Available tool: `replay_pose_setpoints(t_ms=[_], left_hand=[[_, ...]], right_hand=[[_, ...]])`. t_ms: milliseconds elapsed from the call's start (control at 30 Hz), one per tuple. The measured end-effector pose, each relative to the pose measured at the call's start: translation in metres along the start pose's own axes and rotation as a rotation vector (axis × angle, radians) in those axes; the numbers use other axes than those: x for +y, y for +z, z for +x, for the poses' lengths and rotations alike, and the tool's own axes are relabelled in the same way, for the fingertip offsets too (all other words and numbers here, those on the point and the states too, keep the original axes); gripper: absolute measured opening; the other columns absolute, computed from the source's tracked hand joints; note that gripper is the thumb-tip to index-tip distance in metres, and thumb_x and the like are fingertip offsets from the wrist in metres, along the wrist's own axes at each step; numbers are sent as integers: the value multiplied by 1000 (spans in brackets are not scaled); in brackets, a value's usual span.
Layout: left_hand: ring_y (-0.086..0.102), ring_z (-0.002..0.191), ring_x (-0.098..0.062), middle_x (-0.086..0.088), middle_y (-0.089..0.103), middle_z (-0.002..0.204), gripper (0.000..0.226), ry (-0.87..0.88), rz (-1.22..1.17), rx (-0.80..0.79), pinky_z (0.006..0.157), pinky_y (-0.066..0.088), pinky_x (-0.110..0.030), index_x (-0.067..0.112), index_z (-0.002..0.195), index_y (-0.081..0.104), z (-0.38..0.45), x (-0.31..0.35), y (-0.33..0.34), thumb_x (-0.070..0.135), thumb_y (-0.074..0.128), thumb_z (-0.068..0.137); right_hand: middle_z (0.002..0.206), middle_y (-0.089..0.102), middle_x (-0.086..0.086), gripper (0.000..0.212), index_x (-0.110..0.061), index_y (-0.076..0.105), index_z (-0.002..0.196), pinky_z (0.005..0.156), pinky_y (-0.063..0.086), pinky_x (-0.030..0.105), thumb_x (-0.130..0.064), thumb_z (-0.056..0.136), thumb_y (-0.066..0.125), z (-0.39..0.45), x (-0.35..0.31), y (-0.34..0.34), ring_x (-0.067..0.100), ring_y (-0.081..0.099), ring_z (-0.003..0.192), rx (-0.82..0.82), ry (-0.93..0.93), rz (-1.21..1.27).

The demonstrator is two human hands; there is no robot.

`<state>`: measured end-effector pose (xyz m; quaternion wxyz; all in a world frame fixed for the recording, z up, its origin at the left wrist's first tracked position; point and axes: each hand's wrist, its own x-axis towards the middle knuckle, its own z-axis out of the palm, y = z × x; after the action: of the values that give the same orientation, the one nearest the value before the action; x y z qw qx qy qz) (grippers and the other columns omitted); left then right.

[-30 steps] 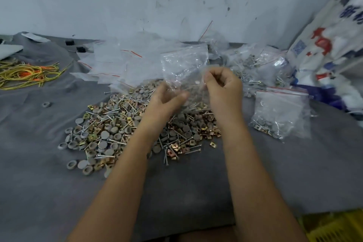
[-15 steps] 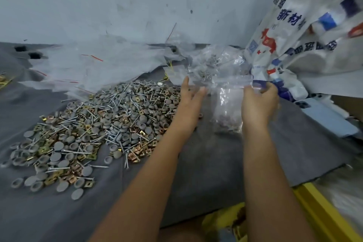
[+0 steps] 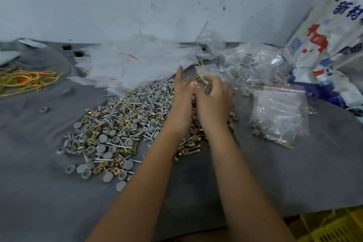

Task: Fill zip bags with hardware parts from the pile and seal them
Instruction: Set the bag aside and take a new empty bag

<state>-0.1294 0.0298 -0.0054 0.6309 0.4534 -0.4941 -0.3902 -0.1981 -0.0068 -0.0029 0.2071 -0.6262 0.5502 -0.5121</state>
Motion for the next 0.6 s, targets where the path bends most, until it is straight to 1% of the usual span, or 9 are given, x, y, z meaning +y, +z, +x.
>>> replay_pose_setpoints(t_ms=[67,100,167,200,267,367,467,533,600], left_hand=[[40,135,-7,12,32,153,51,-35,-9,39,78,44,-12,50,150,11,3,5,-25,40,34,105],[36,138,-12,7,27,157,51,-35,-18,67,80,42,-11,51,149,12,5,7,-38,40,35,105],[31,134,-8,14,23,154,52,-19,-10,152,88,37,-15,51,149,12,9,10,-63,41,36,105],[29,130,-6,17,24,149,52,-6,4,204,95,32,-21,51,150,13,12,11,-75,42,36,104],[26,127,-6,18,27,143,51,11,4,299,99,23,-32,52,149,15,19,9,-98,42,37,104],[25,126,-5,20,30,140,49,3,-15,381,99,21,-36,55,146,18,25,1,-119,44,39,103],[28,125,-2,41,32,117,48,-15,-12,389,98,23,-33,57,144,21,24,-10,-125,44,41,103],[31,123,-3,47,31,106,47,-36,-18,385,97,25,-32,58,143,22,24,-16,-127,43,42,103],[35,120,0,55,31,99,46,-35,-12,375,93,27,-30,61,141,24,24,-16,-127,44,42,102]], right_hand=[[123,56,-1,25,-27,61,115,103,32,43,-33,91,57,-3,-11,27,19,43,119,-93,-78,-23],[121,58,-1,25,-26,63,114,101,33,43,-34,92,56,-3,-15,38,20,45,117,-127,-121,-54],[120,61,1,29,-24,64,118,99,35,42,-32,93,54,5,-20,58,23,47,117,-185,-208,-150],[122,61,2,31,-24,63,122,99,35,42,-31,93,53,11,-21,65,25,47,118,-211,-240,-212],[130,57,5,38,-27,55,132,100,33,42,-31,94,49,27,-20,78,28,43,123,-261,-255,-340],[138,48,13,49,-37,33,147,105,27,47,-36,98,39,50,-17,93,35,35,128,-362,-171,-511],[144,44,16,51,-43,19,150,110,17,54,-42,100,26,68,-15,105,37,29,135,-479,-78,-575],[147,44,10,50,-40,26,150,111,10,57,-44,100,25,76,-15,111,34,25,140,-522,-58,-552],[148,43,6,50,-30,38,146,112,10,58,-45,100,27,79,-17,115,30,26,141,-532,-85,-582]])
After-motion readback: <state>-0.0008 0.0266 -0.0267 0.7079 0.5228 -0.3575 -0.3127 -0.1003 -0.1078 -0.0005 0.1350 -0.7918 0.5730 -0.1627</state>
